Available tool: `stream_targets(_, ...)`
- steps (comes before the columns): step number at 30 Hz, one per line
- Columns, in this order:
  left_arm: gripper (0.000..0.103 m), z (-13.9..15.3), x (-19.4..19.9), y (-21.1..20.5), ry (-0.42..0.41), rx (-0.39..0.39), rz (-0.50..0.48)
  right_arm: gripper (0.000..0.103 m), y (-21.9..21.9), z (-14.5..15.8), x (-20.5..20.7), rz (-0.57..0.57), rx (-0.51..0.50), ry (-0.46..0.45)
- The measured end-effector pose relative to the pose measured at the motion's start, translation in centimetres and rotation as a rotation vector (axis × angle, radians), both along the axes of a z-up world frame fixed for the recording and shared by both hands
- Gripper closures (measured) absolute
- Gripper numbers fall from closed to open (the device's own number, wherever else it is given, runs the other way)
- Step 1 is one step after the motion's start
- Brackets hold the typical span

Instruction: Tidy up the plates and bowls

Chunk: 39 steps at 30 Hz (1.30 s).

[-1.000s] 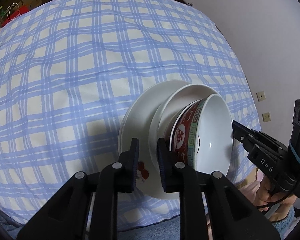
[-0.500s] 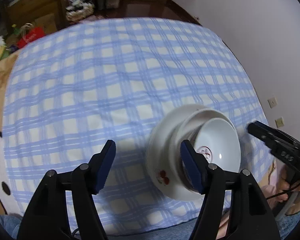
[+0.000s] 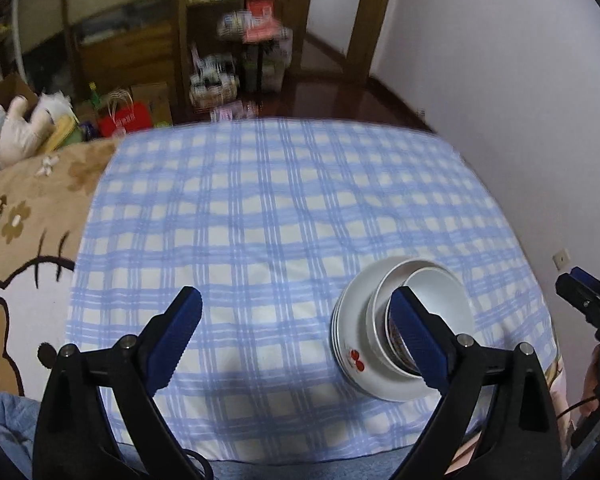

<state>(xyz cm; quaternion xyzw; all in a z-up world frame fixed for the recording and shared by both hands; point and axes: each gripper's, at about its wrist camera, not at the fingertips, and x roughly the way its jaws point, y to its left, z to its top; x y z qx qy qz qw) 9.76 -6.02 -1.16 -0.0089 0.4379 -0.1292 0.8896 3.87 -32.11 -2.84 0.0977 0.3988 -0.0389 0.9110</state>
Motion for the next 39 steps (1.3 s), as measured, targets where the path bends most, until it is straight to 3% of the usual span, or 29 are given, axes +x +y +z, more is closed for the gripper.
stream_targets(4,0.008,1.0,-2.8,-0.1,-0.065,0.05,-0.029,0.0,0.5,1.7,-2.6,-0.016,-0.031,-0.08)
stream_targets(9,0.008,1.8,-5.9,0.0,-0.15,0.06,-0.031,0.0,1.3,3.0,-6.2,-0.028,-0.042,-0.185)
stream_targets(19,0.004,2.1,-10.6,-1.0,-0.252,0.094,-0.101,0.0,2.2,0.7,-10.6,-0.061,-0.014,-0.278)
stream_targets(30,0.004,-0.1,-12.5,-1.6,-0.333,0.115,-0.059,0.0,2.5,-2.6,-12.0,-0.058,-0.02,-0.318)
stream_targets(39,0.003,-1.9,-11.9,-2.4,-0.282,0.149,-0.072,0.0,2.7,-4.4,-10.5,-0.063,-0.05,-0.252)
